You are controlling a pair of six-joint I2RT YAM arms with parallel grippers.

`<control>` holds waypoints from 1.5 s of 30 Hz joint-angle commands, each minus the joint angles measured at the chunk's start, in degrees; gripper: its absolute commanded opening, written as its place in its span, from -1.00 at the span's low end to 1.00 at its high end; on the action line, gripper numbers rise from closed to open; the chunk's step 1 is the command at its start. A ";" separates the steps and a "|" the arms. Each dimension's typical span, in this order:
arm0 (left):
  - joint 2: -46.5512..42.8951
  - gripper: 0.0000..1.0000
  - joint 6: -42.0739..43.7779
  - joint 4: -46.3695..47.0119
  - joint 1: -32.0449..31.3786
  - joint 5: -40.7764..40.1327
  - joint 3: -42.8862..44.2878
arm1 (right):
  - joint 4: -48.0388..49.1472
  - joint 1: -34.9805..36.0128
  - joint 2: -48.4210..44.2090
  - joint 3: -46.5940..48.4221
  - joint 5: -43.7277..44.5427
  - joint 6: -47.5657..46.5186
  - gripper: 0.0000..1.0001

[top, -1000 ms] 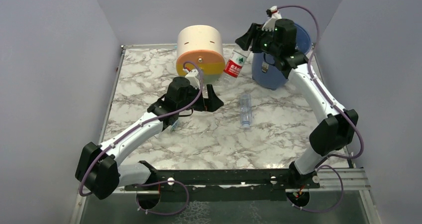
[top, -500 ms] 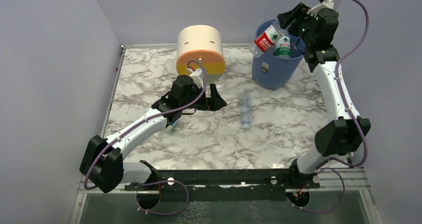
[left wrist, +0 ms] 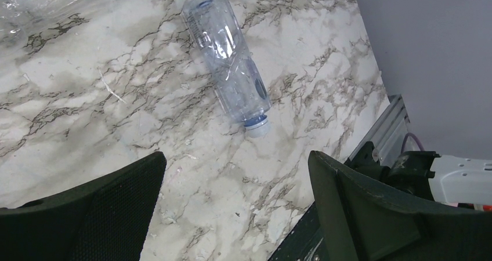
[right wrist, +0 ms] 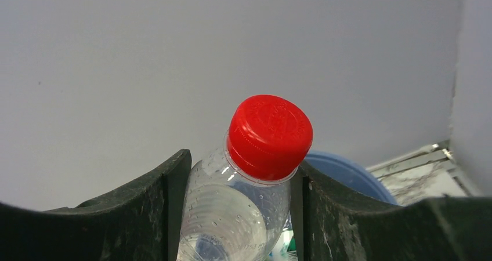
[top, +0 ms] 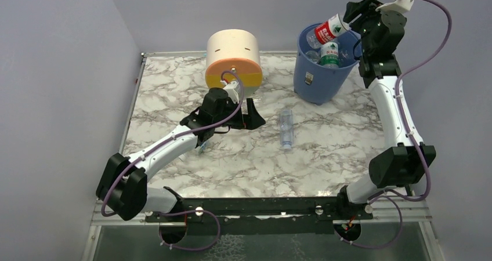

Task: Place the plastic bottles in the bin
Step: Place the plastic bottle in the trash bin.

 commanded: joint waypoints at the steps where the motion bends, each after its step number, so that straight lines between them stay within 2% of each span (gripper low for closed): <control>1: 1.10 0.98 0.24 2.01 -0.31 2.09 2.14 | 6.74 -0.27 -3.22 -1.33 9.31 -5.93 0.19; 15: 7.60 0.98 0.97 2.95 -0.63 4.46 6.22 | 9.31 -0.27 -0.60 0.02 24.64 -20.36 0.19; 36: 10.43 0.98 1.09 2.74 -1.10 4.43 7.48 | 9.48 0.17 8.89 3.44 28.41 -29.06 0.25; 40: 10.53 0.98 0.98 2.93 -1.17 4.33 7.17 | 12.17 2.28 10.43 2.66 30.25 -33.21 0.27; 45: 10.13 0.98 0.91 2.99 -1.19 4.23 6.96 | 21.04 7.11 12.57 -0.18 34.81 -43.55 0.27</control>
